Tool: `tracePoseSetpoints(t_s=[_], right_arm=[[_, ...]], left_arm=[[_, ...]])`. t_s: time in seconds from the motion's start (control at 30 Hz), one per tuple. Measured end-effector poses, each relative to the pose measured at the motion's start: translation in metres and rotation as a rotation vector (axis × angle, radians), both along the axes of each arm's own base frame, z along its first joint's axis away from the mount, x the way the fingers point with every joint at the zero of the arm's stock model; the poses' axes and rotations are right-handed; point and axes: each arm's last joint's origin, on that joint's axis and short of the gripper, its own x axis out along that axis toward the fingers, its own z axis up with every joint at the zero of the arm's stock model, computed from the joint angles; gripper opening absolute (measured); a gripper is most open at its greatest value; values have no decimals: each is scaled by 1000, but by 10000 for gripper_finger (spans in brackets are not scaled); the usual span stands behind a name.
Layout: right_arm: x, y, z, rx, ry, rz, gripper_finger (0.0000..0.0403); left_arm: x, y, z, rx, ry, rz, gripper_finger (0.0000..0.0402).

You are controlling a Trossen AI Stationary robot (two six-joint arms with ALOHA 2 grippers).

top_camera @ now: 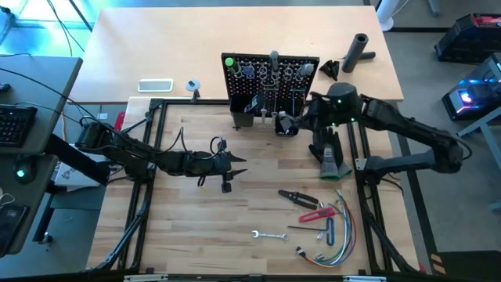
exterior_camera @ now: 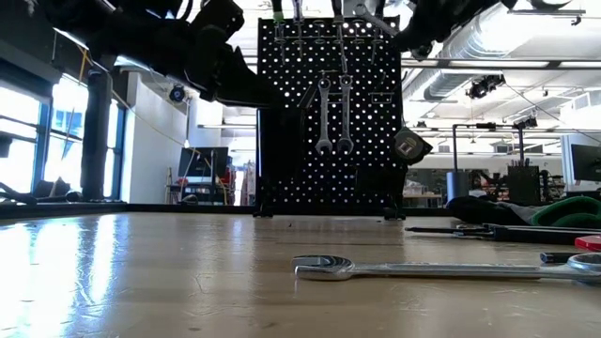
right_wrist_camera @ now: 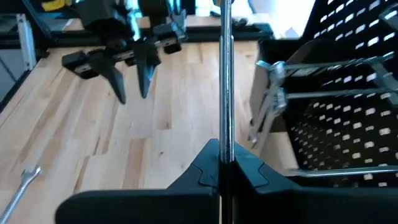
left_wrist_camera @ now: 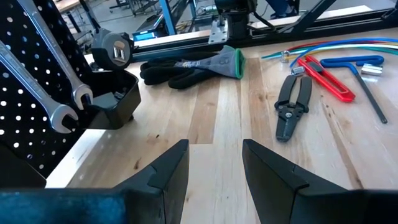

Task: Hang tools onto peg board
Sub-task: Hang the silver wrench on the peg board

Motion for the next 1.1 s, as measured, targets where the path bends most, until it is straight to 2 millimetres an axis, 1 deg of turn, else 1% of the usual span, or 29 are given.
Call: tracePoseSetpoints(t_s=[0.17,0.33,0.53,0.7,0.83,0.9,0.97,1.03,1.1], right_arm=[[-9,2,10,-22,-58,17,0],[-24,6,20,-52,-101,-4,0],[-52,12,30,-86,-123,-61,0],[-76,25,39,-98,-161,-80,0],[-91,33,41,-97,-172,-86,0],[-95,36,36,-95,-191,-91,0],[-98,38,24,-87,-205,-98,0],[-100,39,6,-73,-225,-108,0],[-100,39,-16,-43,-239,-124,0]], left_arm=[[0,0,-1,-5,15,2,145],[0,0,-1,-5,13,4,145],[0,1,-1,-7,15,6,145],[-1,1,-2,-7,19,6,145],[-1,1,-2,-6,17,8,145],[-1,1,-2,-6,18,9,145],[-1,1,-2,-6,18,10,145],[-1,1,-2,-6,18,10,145],[-1,1,-2,-14,17,12,145]])
